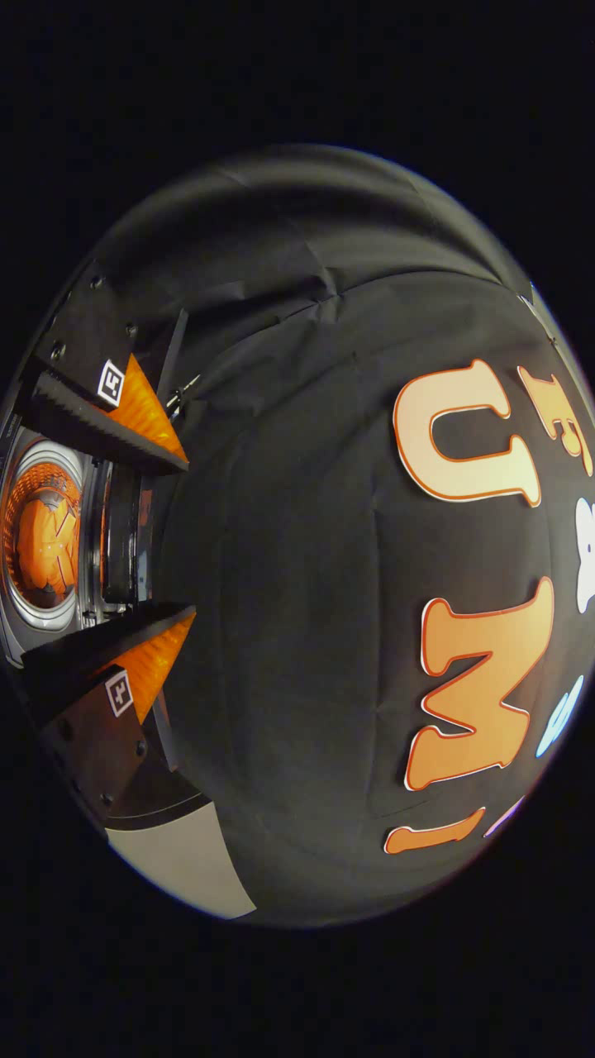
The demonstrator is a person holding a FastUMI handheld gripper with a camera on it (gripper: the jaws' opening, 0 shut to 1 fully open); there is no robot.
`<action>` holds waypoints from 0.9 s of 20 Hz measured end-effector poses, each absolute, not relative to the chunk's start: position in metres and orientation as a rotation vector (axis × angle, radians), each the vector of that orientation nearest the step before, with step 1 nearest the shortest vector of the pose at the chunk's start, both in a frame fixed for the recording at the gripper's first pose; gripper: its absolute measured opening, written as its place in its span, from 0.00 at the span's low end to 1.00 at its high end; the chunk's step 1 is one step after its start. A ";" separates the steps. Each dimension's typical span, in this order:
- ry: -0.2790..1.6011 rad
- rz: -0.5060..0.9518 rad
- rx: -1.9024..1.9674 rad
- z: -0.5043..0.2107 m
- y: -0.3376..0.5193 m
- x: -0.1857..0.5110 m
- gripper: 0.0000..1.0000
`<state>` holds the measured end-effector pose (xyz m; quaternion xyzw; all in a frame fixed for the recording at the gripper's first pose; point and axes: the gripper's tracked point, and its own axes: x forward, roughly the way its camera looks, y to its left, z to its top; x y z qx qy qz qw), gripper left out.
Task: Put the clothes into the washing machine and then close the washing machine lid.
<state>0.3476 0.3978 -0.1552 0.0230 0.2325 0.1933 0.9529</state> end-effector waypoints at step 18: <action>0.411 0.392 0.029 -0.170 0.389 0.292 0.99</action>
